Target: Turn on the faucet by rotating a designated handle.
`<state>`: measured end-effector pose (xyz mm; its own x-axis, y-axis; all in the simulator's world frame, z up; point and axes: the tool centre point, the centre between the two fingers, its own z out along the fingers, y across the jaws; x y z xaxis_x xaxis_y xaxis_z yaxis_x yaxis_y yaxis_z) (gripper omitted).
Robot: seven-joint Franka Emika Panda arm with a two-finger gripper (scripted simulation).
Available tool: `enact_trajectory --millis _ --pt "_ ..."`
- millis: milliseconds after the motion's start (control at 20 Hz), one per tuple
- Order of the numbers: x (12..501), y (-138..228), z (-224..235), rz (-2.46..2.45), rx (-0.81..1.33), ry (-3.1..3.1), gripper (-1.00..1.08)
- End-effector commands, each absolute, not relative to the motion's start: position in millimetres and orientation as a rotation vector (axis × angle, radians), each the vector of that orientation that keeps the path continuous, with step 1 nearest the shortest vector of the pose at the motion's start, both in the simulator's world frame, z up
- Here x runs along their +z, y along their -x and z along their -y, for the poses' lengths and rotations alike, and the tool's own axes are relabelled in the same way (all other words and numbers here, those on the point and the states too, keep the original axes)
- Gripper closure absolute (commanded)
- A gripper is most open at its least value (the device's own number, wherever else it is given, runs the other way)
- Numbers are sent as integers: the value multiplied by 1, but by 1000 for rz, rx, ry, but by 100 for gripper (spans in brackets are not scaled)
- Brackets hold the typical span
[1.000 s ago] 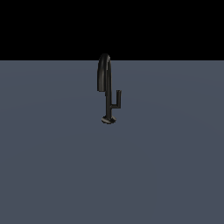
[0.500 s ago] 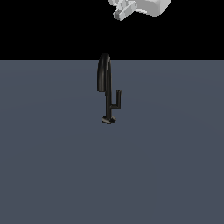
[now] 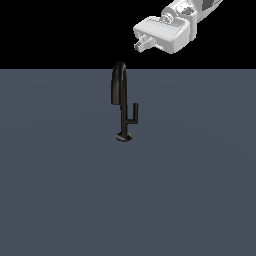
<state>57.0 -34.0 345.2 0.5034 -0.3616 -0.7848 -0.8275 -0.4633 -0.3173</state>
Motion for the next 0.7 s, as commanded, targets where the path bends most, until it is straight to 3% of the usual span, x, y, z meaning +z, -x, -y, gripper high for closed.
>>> enact_trajectory --millis 0,650 --pt "328 -69 37 -1008 885 1956 108" --pt "215 -117 45 -1194 1081 1443 108"
